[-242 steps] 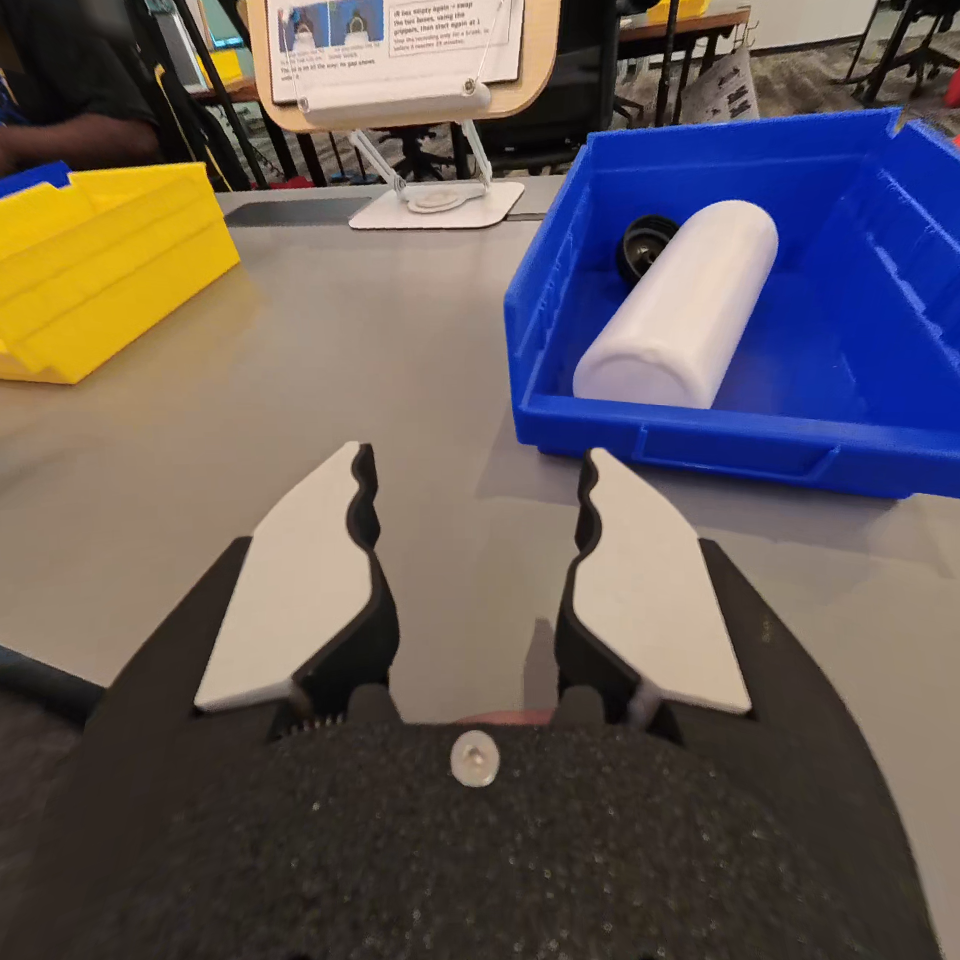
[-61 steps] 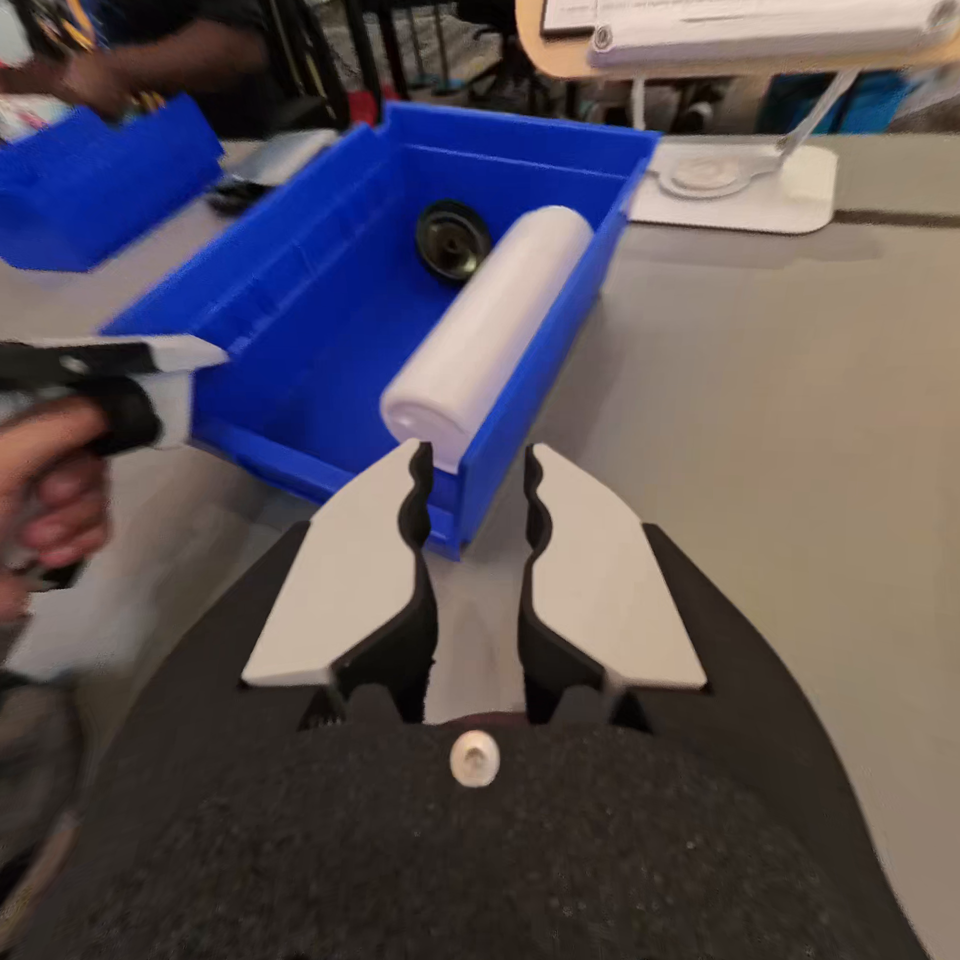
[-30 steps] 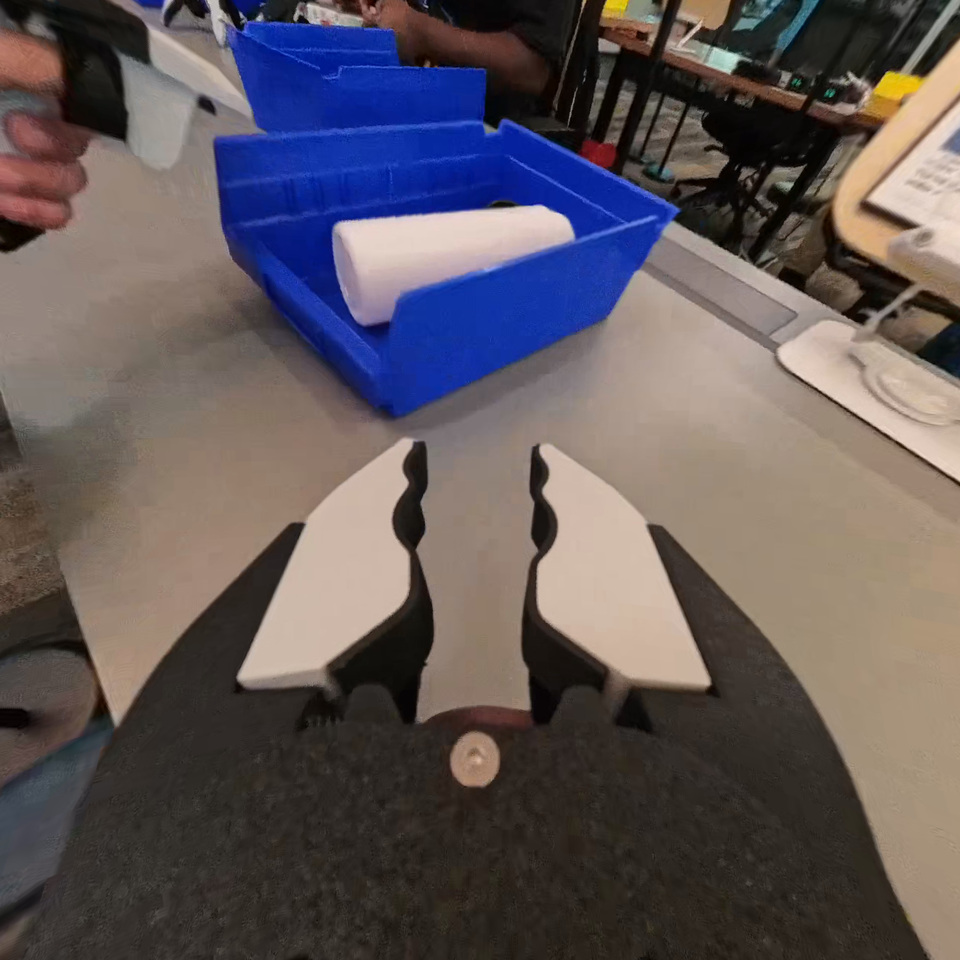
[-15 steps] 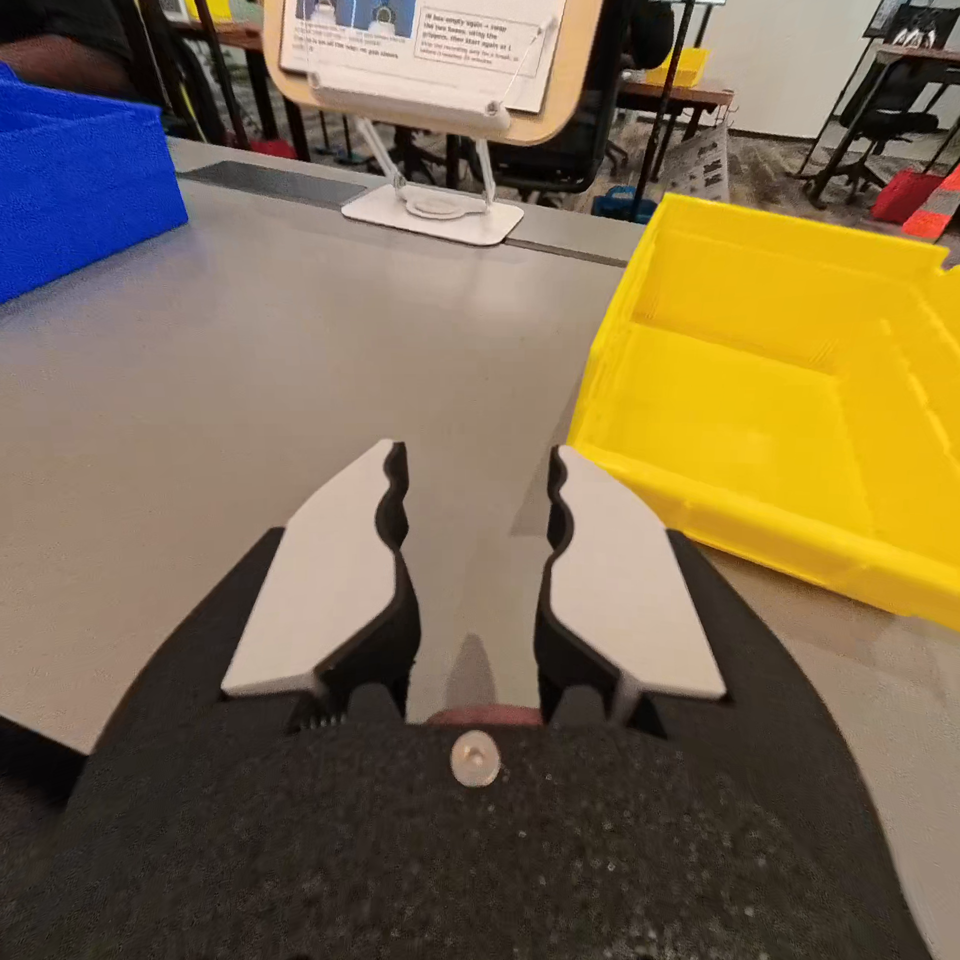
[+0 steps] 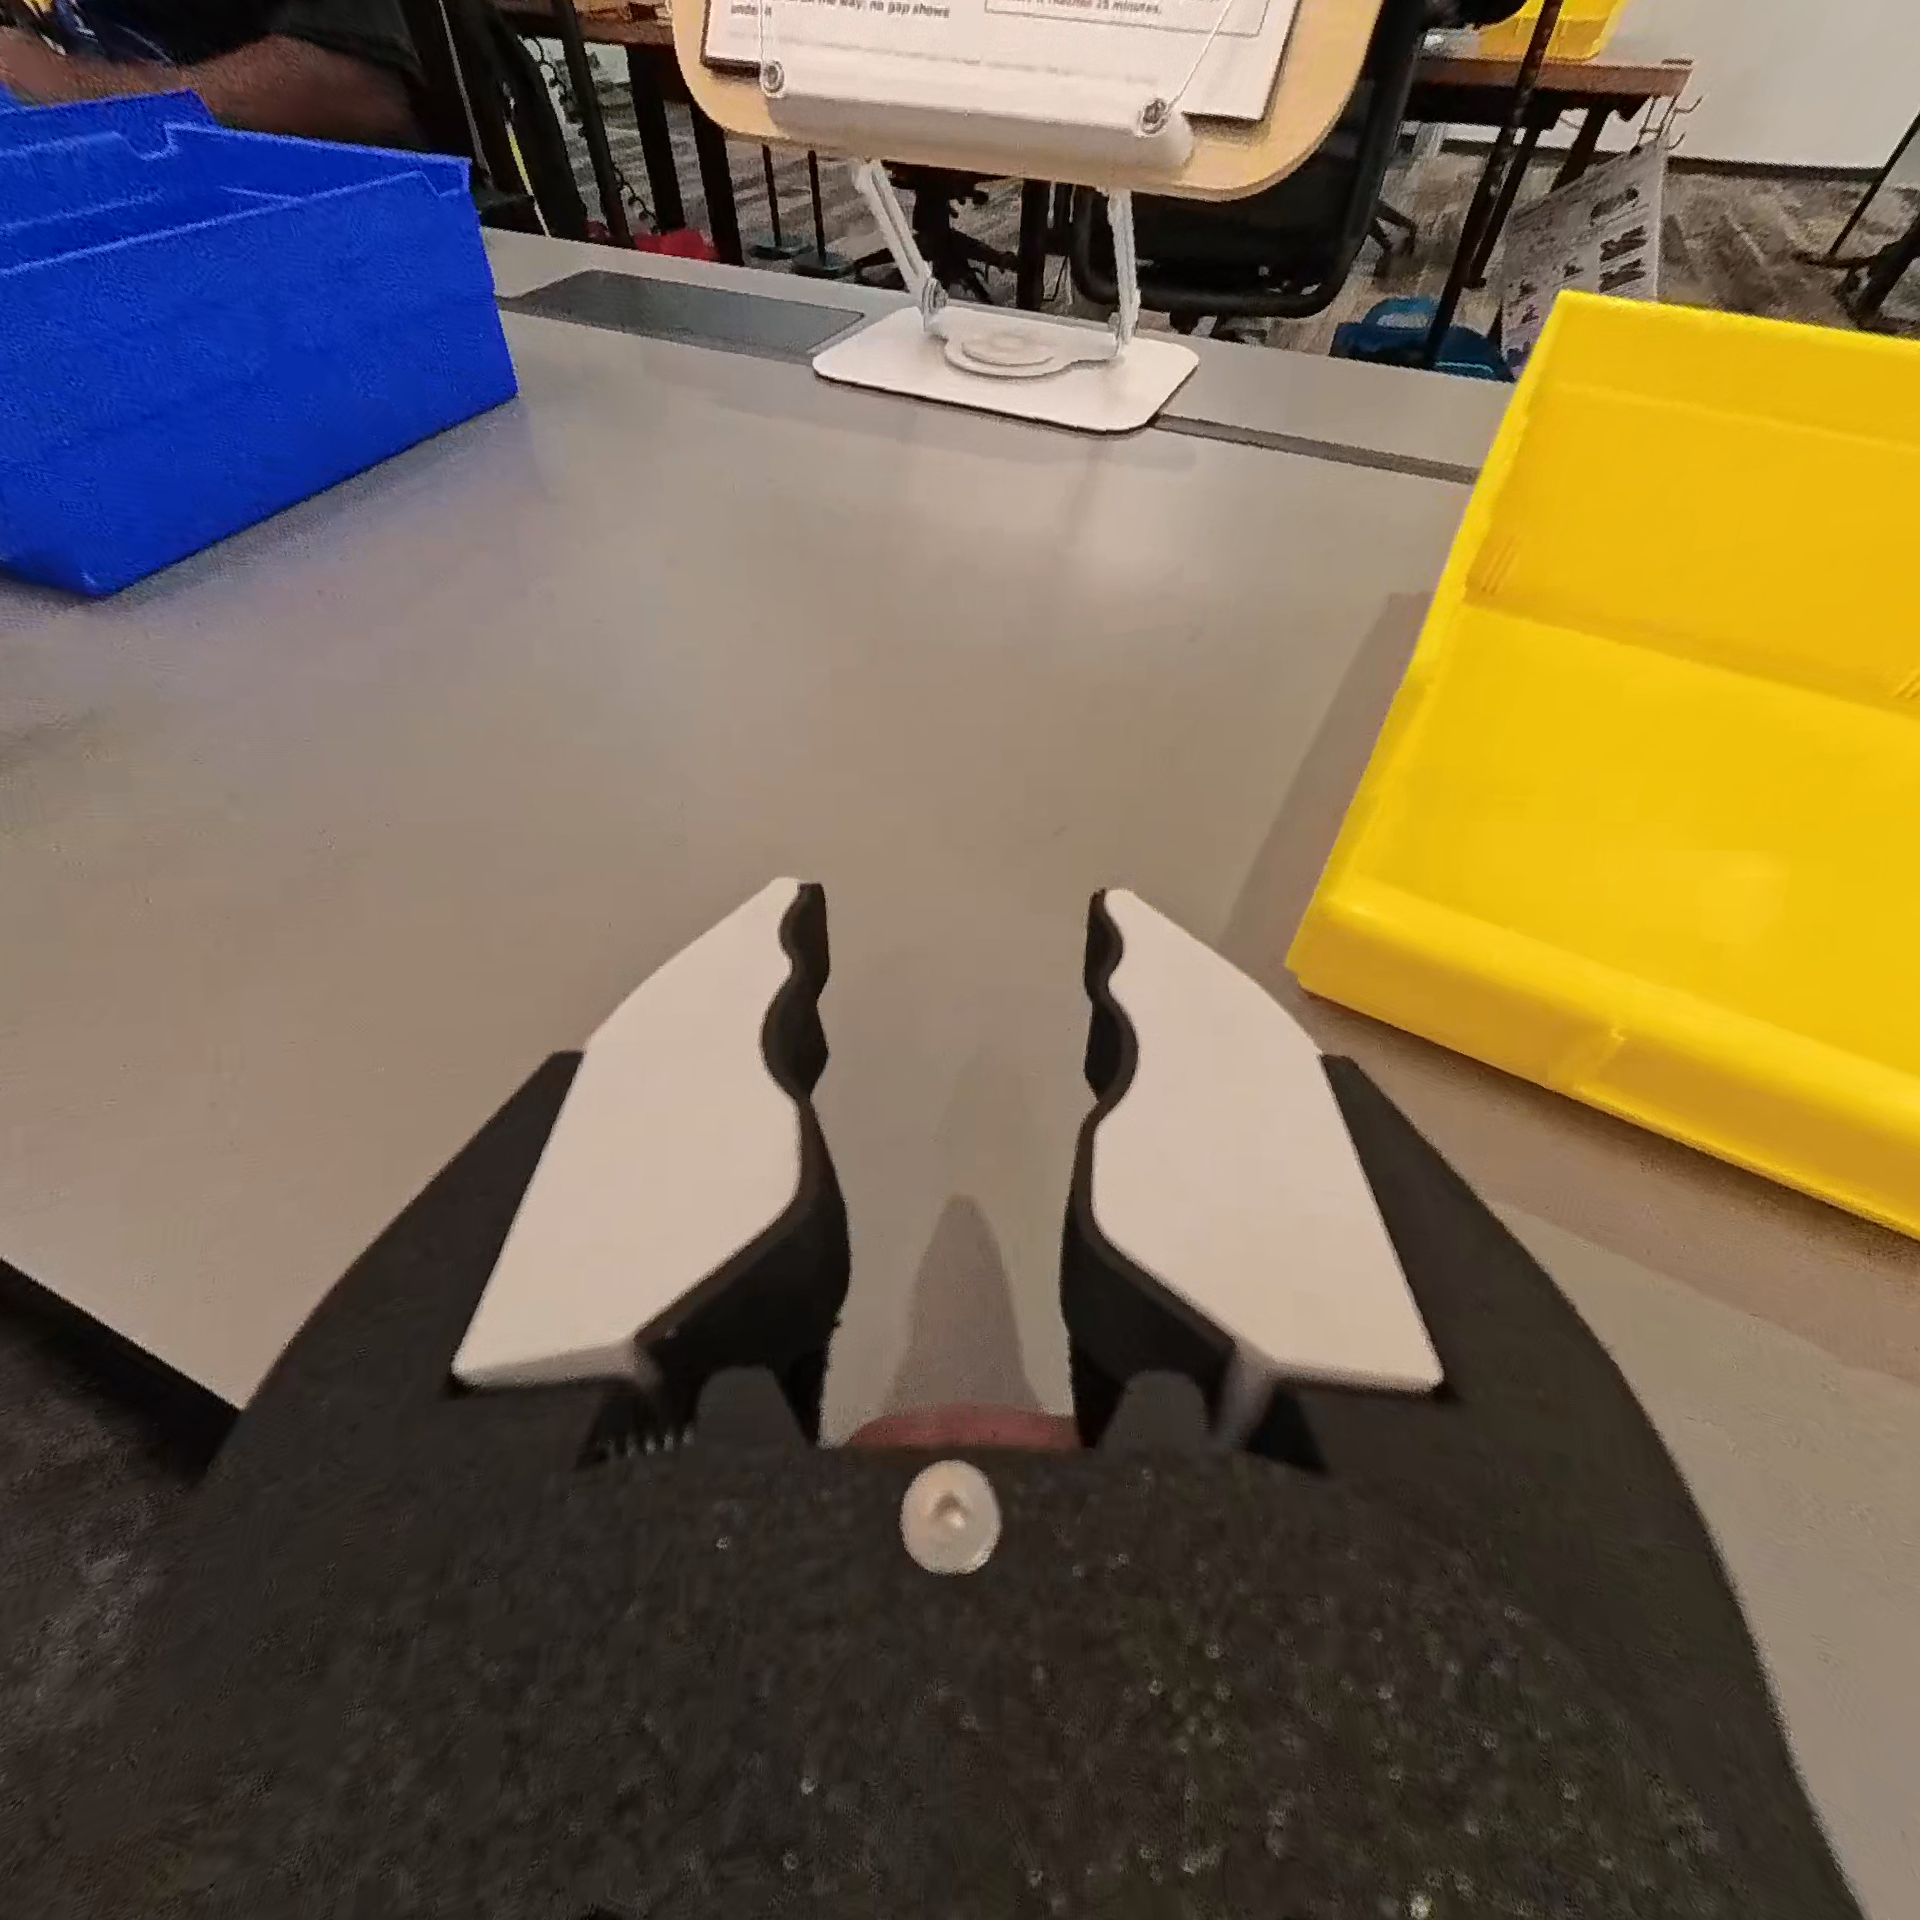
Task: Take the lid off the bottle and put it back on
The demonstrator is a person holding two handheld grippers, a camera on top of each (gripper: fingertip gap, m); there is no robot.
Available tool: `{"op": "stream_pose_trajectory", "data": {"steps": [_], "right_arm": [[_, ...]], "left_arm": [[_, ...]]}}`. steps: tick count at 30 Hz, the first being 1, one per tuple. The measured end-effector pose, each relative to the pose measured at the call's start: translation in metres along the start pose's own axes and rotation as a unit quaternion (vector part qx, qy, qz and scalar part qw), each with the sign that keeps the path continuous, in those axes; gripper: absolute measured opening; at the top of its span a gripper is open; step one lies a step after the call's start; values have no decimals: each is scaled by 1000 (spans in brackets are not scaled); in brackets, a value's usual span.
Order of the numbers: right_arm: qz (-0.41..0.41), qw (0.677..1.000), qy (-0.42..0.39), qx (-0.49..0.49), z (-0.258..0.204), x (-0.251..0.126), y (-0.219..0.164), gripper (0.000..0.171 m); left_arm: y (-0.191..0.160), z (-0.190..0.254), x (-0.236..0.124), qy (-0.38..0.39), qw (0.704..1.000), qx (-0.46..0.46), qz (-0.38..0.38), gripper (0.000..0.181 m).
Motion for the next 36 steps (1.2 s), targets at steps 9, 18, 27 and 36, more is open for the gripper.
{"op": "stream_pose_trajectory", "data": {"steps": [9,18,27,36], "right_arm": [[-9,1000,12,-7,-4,3,-1,47],[-28,998,-3,-51,-4,3,-7,47],[-43,997,-2,-63,-4,7,-12,47],[-48,996,4,-79,-7,10,-14,46]], "left_arm": [[108,-122,90,63,987,-96,-108,81],[105,-218,196,121,926,-335,-123,84],[97,-231,218,176,906,-358,-139,59],[93,-226,211,117,921,-365,-73,11]]}}
Point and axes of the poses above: each gripper's, where its closed fingertips meet, x out along the fingers, y out of its top, z = x × y across the jaws, the point moved 8 cm from there along -x, back along the fingers, and after that the axes turned 2 degrees about z, right-handed, at the moved point
